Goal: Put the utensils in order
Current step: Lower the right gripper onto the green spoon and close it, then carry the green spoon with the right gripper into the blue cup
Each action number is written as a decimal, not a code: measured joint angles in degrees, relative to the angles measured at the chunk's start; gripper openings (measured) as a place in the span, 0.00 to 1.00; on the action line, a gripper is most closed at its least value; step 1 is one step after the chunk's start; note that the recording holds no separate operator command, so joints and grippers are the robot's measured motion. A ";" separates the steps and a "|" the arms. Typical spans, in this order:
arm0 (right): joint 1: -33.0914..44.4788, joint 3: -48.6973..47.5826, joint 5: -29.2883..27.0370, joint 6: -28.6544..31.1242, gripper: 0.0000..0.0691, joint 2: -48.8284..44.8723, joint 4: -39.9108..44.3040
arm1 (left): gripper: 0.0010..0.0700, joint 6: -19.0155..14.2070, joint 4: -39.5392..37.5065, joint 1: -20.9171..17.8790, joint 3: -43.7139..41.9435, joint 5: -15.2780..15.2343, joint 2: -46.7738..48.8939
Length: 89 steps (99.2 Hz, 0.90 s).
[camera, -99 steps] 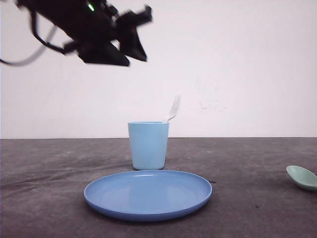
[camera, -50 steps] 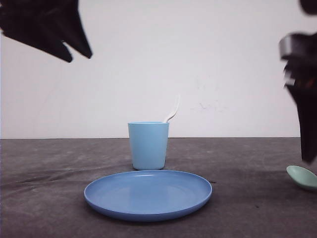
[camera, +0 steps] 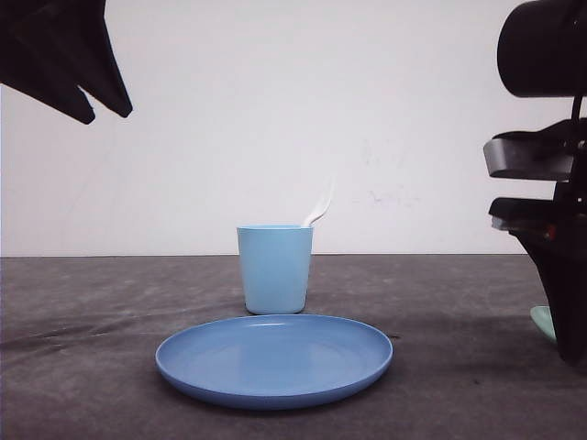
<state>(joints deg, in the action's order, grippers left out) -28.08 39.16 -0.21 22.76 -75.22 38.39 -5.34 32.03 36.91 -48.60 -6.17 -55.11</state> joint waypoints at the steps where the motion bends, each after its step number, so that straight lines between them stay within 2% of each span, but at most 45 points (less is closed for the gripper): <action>1: 0.00 0.00 -0.02 0.02 0.40 -0.09 -0.02 | 0.32 0.00 0.11 0.00 0.00 0.02 0.00; 11: 0.00 0.00 -0.02 0.17 0.35 -0.94 0.00 | 0.32 -0.02 0.72 0.00 0.00 0.02 0.04; 23: 0.00 0.00 -0.09 0.22 0.21 -1.22 -0.02 | 0.32 -0.04 0.76 0.00 0.00 0.02 0.04; 38: 0.00 0.00 -0.63 0.24 0.12 -1.22 -0.02 | 0.32 -0.07 0.76 0.00 0.00 0.00 0.07; 67: 0.00 0.00 -1.22 0.22 0.11 -0.61 -0.98 | 0.32 -0.09 0.96 0.02 0.00 0.00 0.35; 89: -1.01 3.96 -1.53 -0.98 0.11 5.90 -7.98 | 0.32 -1.16 1.53 0.02 0.00 0.00 0.35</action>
<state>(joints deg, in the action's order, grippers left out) -29.08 43.11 -1.74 21.78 -69.32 30.41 -6.50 33.56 36.93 -48.60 -6.17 -54.76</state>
